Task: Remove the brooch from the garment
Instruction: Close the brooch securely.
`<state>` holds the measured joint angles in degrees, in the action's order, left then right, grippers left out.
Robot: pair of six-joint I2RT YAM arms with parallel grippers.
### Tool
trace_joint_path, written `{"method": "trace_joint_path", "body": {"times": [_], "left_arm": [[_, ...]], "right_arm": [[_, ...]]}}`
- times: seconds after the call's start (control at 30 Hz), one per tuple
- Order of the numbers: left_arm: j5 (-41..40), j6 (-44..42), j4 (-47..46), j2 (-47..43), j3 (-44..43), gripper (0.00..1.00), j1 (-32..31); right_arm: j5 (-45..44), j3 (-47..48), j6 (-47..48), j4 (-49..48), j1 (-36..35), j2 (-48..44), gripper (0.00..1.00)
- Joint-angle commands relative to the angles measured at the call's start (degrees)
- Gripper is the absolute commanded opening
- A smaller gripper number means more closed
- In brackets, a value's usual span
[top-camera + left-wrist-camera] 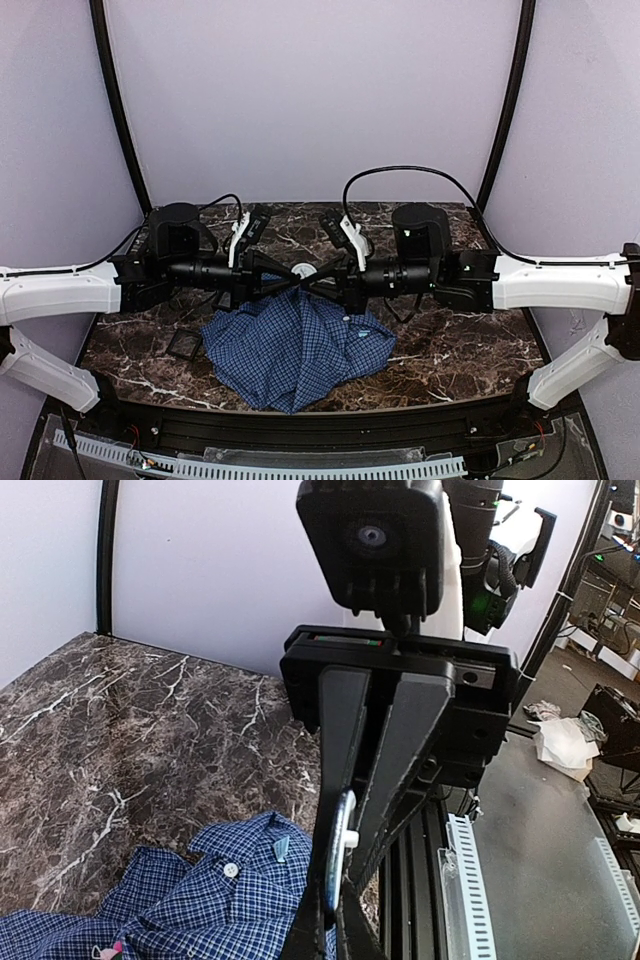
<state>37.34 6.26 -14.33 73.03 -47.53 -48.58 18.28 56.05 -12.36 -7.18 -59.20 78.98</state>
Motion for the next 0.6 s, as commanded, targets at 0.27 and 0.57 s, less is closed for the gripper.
{"method": "trace_joint_path", "body": {"times": [0.27,0.57], "left_arm": [[4.9,-0.9,-1.4,-2.3,0.9,0.01,-2.2],[3.9,-0.3,-1.9,-3.1,1.2,0.01,-2.2]], "right_arm": [[-4.9,-1.2,-7.7,-8.0,5.4,1.9,0.03],[-4.9,-4.1,-10.2,-10.2,7.6,0.0,0.03]]}}
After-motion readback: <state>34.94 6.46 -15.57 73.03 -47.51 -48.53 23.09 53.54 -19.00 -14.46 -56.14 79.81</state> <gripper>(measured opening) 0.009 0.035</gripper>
